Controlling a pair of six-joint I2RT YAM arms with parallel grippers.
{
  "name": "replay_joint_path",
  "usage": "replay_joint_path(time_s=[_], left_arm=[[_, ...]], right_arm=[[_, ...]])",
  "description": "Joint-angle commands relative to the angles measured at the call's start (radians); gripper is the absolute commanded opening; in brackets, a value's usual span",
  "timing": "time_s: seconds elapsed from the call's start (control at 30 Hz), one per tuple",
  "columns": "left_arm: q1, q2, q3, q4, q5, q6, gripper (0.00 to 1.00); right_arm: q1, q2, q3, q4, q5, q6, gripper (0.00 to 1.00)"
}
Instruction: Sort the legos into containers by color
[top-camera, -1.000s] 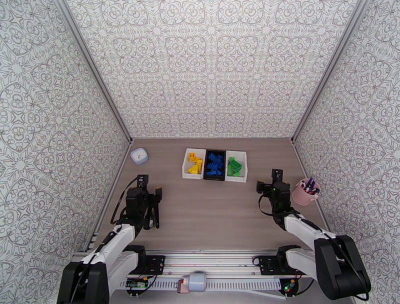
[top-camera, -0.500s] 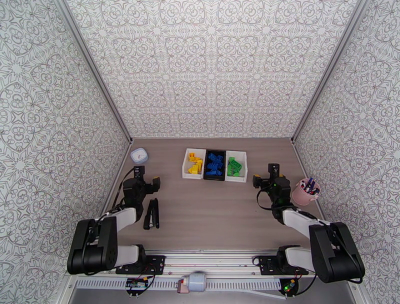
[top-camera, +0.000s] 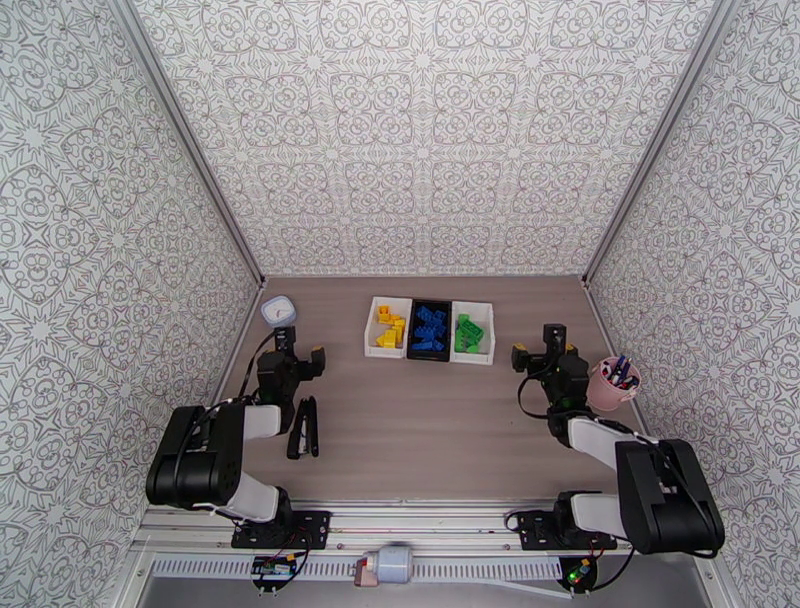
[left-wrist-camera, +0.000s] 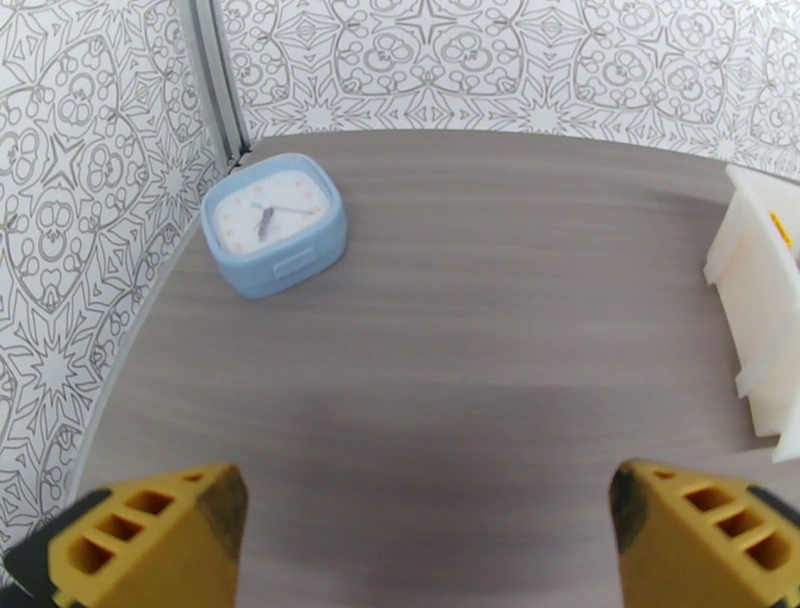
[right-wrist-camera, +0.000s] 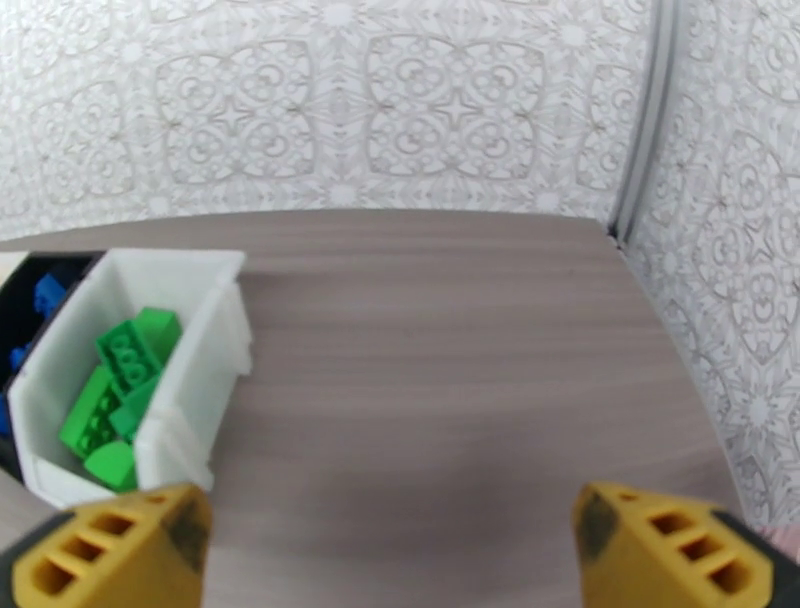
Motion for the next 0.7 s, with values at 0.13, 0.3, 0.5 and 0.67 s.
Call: replay_joint_path(time_s=[0.13, 0.3, 0.5, 0.67], left_arm=[[0.004, 0.001, -0.01, 0.033, -0.017, -0.007, 1.0], [0.002, 0.001, -0.01, 0.031, -0.018, -0.007, 1.0], [0.011, 0.003, -0.004, 0.024, 0.0, -0.011, 1.0], [0.004, 0.0, -0.011, 0.03, -0.01, -0.005, 1.0]], right_arm=[[-0.008, 0.096, 0.031, 0.034, -0.077, -0.007, 1.0], [-0.008, 0.095, 0.035, 0.025, -0.071, -0.009, 1.0], [-0.008, 0.095, 0.034, 0.028, -0.064, -0.006, 1.0], [-0.007, 0.094, 0.032, 0.029, -0.064, -0.006, 1.0]])
